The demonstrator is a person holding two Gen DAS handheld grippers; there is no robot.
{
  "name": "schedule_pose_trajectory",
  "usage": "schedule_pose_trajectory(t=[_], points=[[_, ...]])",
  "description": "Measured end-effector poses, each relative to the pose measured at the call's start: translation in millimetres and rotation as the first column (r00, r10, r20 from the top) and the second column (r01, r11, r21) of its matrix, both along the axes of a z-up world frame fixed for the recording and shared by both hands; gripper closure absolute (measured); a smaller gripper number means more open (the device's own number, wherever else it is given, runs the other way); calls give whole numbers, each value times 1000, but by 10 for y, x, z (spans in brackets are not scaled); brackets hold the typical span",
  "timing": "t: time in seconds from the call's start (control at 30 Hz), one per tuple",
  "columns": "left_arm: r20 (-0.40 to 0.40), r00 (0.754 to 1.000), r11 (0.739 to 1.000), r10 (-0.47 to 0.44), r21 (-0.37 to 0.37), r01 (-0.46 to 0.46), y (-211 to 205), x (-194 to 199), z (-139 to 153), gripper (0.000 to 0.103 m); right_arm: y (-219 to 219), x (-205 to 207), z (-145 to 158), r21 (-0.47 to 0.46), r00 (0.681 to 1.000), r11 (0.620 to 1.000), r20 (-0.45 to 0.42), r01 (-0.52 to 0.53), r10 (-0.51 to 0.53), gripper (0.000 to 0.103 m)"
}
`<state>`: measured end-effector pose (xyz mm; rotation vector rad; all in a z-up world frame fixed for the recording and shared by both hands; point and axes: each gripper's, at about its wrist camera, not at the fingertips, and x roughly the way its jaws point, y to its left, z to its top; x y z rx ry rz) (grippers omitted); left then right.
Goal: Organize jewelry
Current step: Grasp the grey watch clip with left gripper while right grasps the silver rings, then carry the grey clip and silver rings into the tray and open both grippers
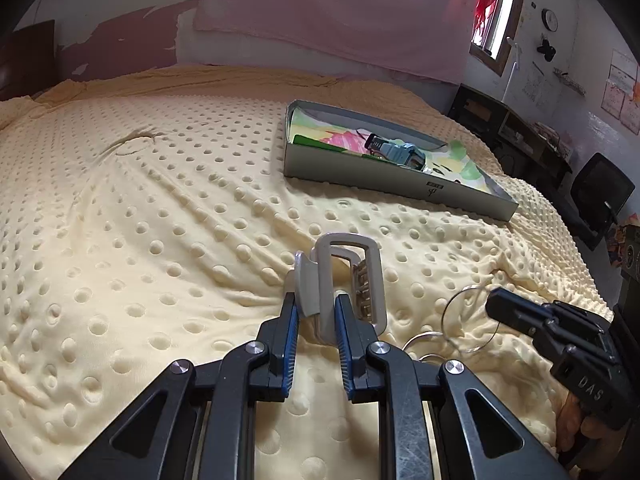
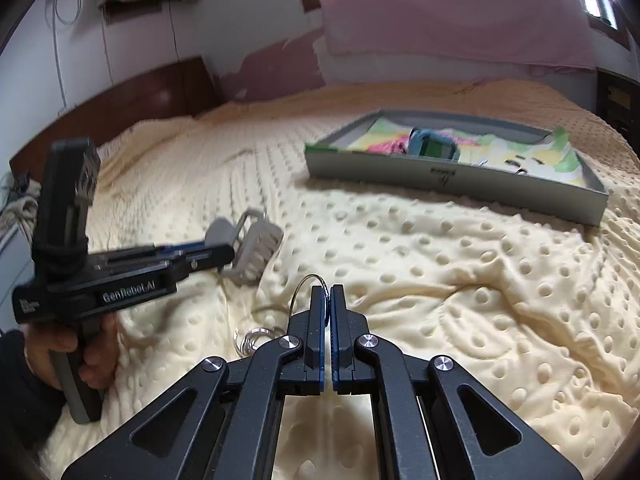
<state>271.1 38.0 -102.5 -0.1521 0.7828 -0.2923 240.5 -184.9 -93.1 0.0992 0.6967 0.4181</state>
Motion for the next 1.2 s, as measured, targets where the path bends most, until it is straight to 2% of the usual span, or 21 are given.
schedule_pose_trajectory(t=[0.13, 0.33, 0.67, 1.0, 1.2], points=[[40, 999, 1000, -10, -10, 10, -34, -71, 126, 86, -127, -58, 120, 39, 997, 999, 59, 39, -41, 100], [52, 999, 1000, -15, -26, 16, -101, -65, 210, 86, -240, -90, 222, 75, 991, 994, 105, 73, -81, 101], [84, 996, 998, -38, -51, 42, -327, 78, 354, 86, -475, 7, 436, 47, 978, 993, 170, 111, -118, 101], [159, 987, 997, -23, -65, 33, -729, 658, 680, 86, -833, 497, 811, 74, 942, 982, 278, 174, -188, 101], [128, 992, 999, 15, -47, -9, -872, 1162, 622, 86, -1060, 1007, 884, 114, 925, 967, 284, 230, -253, 101]])
